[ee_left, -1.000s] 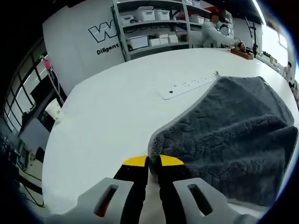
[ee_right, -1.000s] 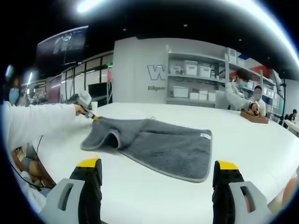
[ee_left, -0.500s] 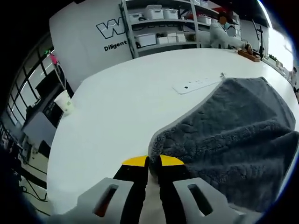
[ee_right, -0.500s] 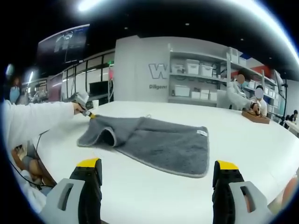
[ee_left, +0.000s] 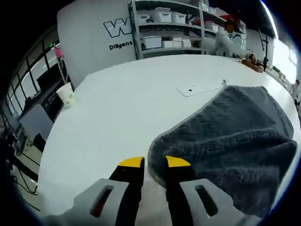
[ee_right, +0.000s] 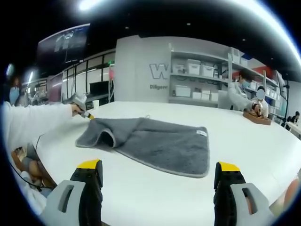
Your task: Open the folded towel by lifting each exposed corner and separating the folded layers until the towel lies flat within the target outline without major curled edges
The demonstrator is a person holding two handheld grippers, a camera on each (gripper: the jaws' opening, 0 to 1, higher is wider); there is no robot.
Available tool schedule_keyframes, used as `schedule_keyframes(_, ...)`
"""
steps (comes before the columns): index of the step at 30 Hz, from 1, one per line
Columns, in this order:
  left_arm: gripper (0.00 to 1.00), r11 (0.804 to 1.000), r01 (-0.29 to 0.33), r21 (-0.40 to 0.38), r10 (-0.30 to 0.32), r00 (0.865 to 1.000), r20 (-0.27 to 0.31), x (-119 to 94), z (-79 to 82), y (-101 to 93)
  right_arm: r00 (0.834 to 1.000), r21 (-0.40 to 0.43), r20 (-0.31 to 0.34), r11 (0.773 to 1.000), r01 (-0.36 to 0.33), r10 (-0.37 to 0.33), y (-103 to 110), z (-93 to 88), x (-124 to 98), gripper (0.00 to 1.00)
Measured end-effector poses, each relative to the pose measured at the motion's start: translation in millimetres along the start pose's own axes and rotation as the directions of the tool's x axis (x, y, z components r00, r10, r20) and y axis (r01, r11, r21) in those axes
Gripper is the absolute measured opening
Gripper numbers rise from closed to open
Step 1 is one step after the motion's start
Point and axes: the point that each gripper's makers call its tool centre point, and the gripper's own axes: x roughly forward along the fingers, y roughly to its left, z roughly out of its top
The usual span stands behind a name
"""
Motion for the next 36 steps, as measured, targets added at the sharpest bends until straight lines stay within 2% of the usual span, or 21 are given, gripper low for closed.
schedule_keyframes(1, 0.27, 1.000, 0.001, -0.015, 0.000, 1.000, 0.016, -2, 0.3, 0.7, 1.000, 0.001, -0.001, 1.000, 0.001, -0.001, -1, -0.3, -1, 0.99)
schedule_keyframes(3, 0.29, 0.998, 0.025, -0.060, -0.021, 0.997, 0.069, -8, 2.8, 0.6, 1.000, 0.007, 0.002, 1.000, 0.005, -0.005, -3, -0.2, -2, 0.99)
schedule_keyframes(5, 0.30, 0.989, 0.098, -0.115, -0.084, 0.989, 0.122, -18, 3.7, -7.6, 1.000, 0.010, 0.005, 1.000, 0.007, -0.007, -4, 0.1, -2, 0.99)
schedule_keyframes(6, 0.31, 0.972, 0.181, -0.150, -0.154, 0.972, 0.175, -26, 5.9, -18.6, 1.000, 0.011, 0.005, 1.000, 0.008, -0.008, -4, 0.0, -2, 0.99)
schedule_keyframes(7, 0.33, 0.964, 0.221, -0.148, -0.188, 0.960, 0.209, -34, 5.9, -23.9, 1.000, 0.011, 0.004, 1.000, 0.007, -0.007, -4, 0.0, -3, 0.99)
schedule_keyframes(9, 0.37, 0.964, 0.228, -0.134, -0.191, 0.950, 0.246, -49, 0.9, -25.5, 1.000, 0.011, 0.009, 1.000, 0.005, -0.005, -4, 1.2, -3, 0.99)
schedule_keyframes(11, 0.40, 0.957, 0.264, -0.122, -0.222, 0.934, 0.281, -66, -3.1, -33.6, 1.000, 0.011, 0.013, 1.000, 0.005, -0.005, -3, 2.6, -3, 0.99)
schedule_keyframes(17, 0.54, 0.956, 0.286, -0.070, -0.247, 0.908, 0.339, -109, -18.2, -48.5, 1.000, -0.003, 0.005, 1.000, -0.008, 0.008, 4, 2.7, -1, 0.99)
schedule_keyframes(19, 0.57, 0.958, 0.287, -0.027, -0.258, 0.896, 0.362, -125, -24.0, -57.8, 1.000, -0.006, 0.007, 1.000, -0.011, 0.011, 5, 3.9, -1, 0.99)
schedule_keyframes(21, 0.63, 0.962, 0.274, 0.017, -0.261, 0.893, 0.366, -136, -30.7, -65.3, 1.000, -0.010, 0.006, 1.000, -0.013, 0.013, 7, 4.0, -1, 0.99)
schedule_keyframes(23, 0.68, 0.959, 0.283, 0.035, -0.275, 0.883, 0.381, -148, -36.4, -75.5, 1.000, -0.013, 0.002, 1.000, -0.013, 0.013, 8, 3.5, 0, 0.99)
schedule_keyframes(26, 0.76, 0.950, 0.309, 0.039, -0.298, 0.867, 0.398, -165, -45.6, -90.4, 1.000, -0.017, -0.002, 1.000, -0.013, 0.013, 8, 2.9, 0, 0.99)
schedule_keyframes(30, 0.77, 0.947, 0.318, 0.039, -0.303, 0.850, 0.430, -182, -57.7, -103.8, 1.000, -0.019, -0.004, 1.000, -0.014, 0.014, 9, 2.4, 1, 0.99)
schedule_keyframes(32, 0.79, 0.946, 0.321, 0.037, -0.304, 0.846, 0.438, -189, -64.6, -110.3, 1.000, -0.019, -0.006, 1.000, -0.014, 0.014, 10, 2.1, 2, 0.99)
schedule_keyframes(36, 0.85, 0.956, 0.286, 0.061, -0.282, 0.850, 0.444, -202, -74.8, -117.2, 1.000, -0.019, -0.009, 1.000, -0.013, 0.013, 9, 1.1, 2, 0.99)
